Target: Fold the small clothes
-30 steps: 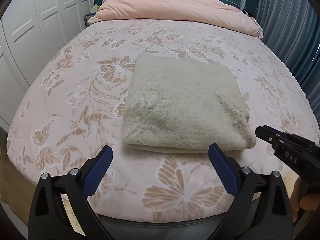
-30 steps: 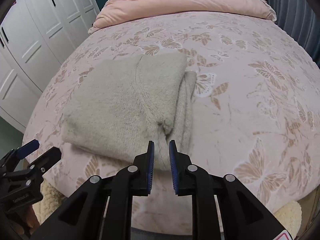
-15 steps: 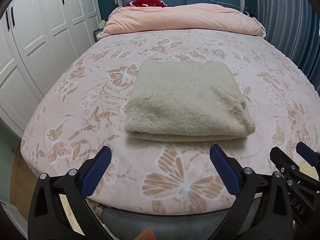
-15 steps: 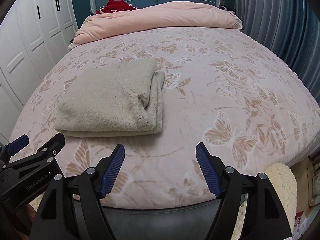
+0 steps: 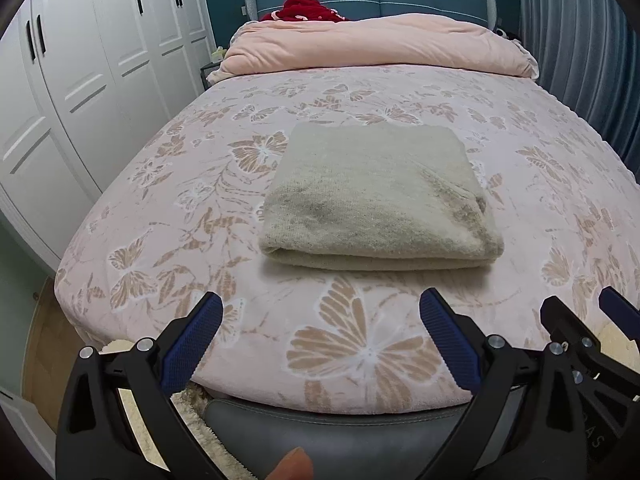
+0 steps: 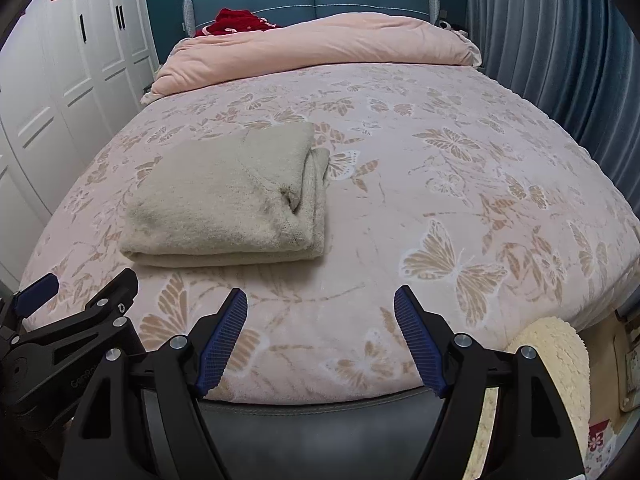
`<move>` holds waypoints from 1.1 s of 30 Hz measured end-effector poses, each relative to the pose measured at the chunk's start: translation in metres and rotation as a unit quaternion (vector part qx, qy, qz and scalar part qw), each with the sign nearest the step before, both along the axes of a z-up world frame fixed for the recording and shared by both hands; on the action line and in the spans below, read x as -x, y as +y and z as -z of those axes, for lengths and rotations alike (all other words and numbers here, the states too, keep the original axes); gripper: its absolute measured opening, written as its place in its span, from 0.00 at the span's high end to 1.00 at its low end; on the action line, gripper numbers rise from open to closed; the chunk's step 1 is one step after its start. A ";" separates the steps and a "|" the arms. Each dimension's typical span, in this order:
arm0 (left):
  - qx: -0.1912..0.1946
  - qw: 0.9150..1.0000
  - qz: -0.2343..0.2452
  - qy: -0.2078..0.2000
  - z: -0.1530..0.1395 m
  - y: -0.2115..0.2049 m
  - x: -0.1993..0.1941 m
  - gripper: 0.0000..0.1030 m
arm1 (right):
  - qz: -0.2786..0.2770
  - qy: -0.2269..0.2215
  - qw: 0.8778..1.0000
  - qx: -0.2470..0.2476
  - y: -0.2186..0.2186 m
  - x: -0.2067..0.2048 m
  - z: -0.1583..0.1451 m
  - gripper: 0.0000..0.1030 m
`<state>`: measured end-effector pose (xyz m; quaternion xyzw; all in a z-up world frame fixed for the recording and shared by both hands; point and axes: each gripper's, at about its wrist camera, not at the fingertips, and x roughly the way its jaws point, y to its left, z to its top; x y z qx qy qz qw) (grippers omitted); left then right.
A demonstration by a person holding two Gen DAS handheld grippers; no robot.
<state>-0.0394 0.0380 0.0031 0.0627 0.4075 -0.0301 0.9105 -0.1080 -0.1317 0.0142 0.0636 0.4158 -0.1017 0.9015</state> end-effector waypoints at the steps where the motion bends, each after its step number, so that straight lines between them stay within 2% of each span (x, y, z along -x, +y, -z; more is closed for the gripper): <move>1: 0.002 1.000 -0.003 0.000 -0.001 0.001 0.000 0.06 | -0.001 -0.001 1.000 0.002 0.001 0.001 0.000 0.28; 6: 0.012 1.000 -0.008 0.001 -0.001 0.004 0.002 0.06 | -0.001 -0.006 1.000 0.008 0.004 0.001 -0.002 0.28; 21: -0.012 1.000 -0.014 -0.014 -0.001 0.002 0.005 0.06 | 0.000 0.002 1.000 0.010 0.006 0.001 0.002 0.28; 29: 0.002 1.000 -0.026 -0.004 0.003 0.008 0.005 0.06 | -0.002 0.004 1.000 0.012 0.007 0.000 0.004 0.28; 33: -0.010 1.000 -0.021 -0.015 0.003 0.006 0.007 0.06 | -0.002 0.005 1.000 0.015 0.008 0.001 0.005 0.28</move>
